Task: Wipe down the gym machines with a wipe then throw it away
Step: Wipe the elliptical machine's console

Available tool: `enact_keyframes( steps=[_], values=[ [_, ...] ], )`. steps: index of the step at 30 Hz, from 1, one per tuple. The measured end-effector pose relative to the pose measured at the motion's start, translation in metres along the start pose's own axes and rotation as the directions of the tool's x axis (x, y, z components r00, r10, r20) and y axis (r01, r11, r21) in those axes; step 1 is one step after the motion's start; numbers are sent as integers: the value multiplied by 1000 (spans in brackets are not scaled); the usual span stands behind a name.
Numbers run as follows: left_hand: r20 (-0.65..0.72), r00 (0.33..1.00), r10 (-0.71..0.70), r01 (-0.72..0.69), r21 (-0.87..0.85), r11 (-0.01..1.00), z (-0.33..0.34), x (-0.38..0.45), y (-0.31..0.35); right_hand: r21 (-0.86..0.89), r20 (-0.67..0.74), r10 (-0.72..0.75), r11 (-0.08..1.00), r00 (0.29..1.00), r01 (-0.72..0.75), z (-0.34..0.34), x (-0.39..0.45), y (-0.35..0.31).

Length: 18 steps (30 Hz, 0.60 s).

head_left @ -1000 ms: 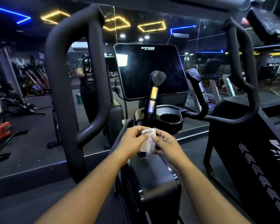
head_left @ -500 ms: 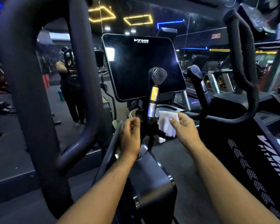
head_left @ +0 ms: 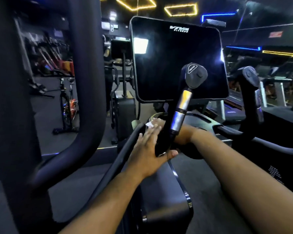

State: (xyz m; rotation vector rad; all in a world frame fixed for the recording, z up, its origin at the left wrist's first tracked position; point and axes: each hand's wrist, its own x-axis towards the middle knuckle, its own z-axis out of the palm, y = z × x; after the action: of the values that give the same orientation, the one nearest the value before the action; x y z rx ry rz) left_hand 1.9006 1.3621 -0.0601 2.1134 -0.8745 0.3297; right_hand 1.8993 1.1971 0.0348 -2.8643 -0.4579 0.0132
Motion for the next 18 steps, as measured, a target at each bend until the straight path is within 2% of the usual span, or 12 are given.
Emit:
enact_keyframes(
  steps=[3, 5, 7, 9, 11, 12, 14, 15, 16, 18],
  values=[
    [73, 997, -27, 17, 143, 990, 0, 2, -13, -190, 63, -78, 978, 995, 89, -11, 9, 1],
    [112, 991, -76, 43, 274, 961, -1, 2, -21, -199, 95, -21, 979, 995, 40, -28, -9, -31],
    [143, 974, -174, 96, 433, 896, 0, 0, -31, -224, 81, -93, 969, 992, 109, -26, -16, -30],
    [132, 957, -260, 147, 553, 820, 1, -5, -45, -276, -91, -209, 945, 974, 177, 0, 9, 15],
    [129, 931, -342, 189, 630, 753, 2, -6, -57, -329, -253, -294, 922, 922, 204, 17, 11, 25],
    [133, 921, -367, 201, 646, 736, 3, -3, -60, -245, -314, -266, 950, 912, 193, 20, 9, 25],
    [155, 913, -377, 182, 672, 718, 4, 8, -63, 5, -232, -142, 989, 962, 148, 18, 13, 21],
    [180, 905, -385, 169, 679, 715, 4, 16, -64, 63, -170, -120, 989, 978, 132, 18, 15, 24],
    [206, 895, -397, 161, 680, 715, 2, 25, -65, 29, -167, -114, 992, 979, 121, 20, 22, 29],
    [261, 880, -397, 143, 651, 745, -2, 37, -71, -199, -147, -207, 964, 967, 177, 29, 44, 63]
  ],
)
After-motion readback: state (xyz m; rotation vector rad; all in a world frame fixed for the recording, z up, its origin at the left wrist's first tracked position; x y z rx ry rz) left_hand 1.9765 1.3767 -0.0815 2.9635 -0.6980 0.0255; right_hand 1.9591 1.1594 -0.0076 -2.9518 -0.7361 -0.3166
